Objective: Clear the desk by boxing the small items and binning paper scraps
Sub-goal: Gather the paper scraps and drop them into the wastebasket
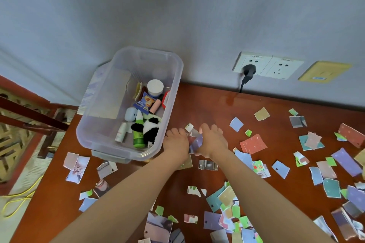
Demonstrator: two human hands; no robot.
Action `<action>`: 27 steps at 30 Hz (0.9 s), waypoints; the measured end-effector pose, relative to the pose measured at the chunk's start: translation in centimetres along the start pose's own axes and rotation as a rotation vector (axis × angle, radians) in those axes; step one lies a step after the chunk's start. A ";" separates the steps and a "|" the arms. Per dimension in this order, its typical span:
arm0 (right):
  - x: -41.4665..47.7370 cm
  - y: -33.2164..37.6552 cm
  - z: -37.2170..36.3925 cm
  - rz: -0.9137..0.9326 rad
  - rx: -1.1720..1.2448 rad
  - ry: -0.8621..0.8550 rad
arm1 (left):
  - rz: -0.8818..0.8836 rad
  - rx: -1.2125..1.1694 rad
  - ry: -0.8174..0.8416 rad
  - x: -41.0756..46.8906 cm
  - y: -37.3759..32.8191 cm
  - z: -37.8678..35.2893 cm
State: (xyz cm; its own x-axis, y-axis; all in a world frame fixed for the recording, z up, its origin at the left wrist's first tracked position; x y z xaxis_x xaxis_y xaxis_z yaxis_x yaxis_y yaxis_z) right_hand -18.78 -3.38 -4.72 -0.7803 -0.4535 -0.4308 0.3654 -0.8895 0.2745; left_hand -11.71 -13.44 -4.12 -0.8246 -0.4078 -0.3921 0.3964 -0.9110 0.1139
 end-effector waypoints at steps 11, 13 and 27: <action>-0.9 -0.8 -0.3 -0.032 0.092 0.003 | -0.038 -0.074 -0.063 -1.6 0.5 -0.9; -0.8 -1.1 0.2 -0.054 0.129 -0.010 | -0.041 -0.105 -0.076 -1.7 0.6 -1.3; 0.3 -2.7 1.6 -0.206 0.370 -0.322 | -0.027 -0.503 -0.029 -1.4 0.1 -1.3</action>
State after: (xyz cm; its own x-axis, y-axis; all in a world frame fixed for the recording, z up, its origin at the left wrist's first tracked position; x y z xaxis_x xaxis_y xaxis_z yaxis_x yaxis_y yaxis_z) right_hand -20.77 -1.07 -4.24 -0.9547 -0.1791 -0.2376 0.0301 -0.8526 0.5217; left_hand -9.94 -12.88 -4.73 -0.8452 -0.3926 -0.3626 0.5143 -0.7818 -0.3526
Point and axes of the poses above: each hand's wrist, its own x-axis towards the middle knuckle, its own z-axis out of the back of the hand, y = z × x, the point moved 2 cm from there along x, towards the middle knuckle, and after that the axes turned 7 degrees about -y, right-handed, at the moved point
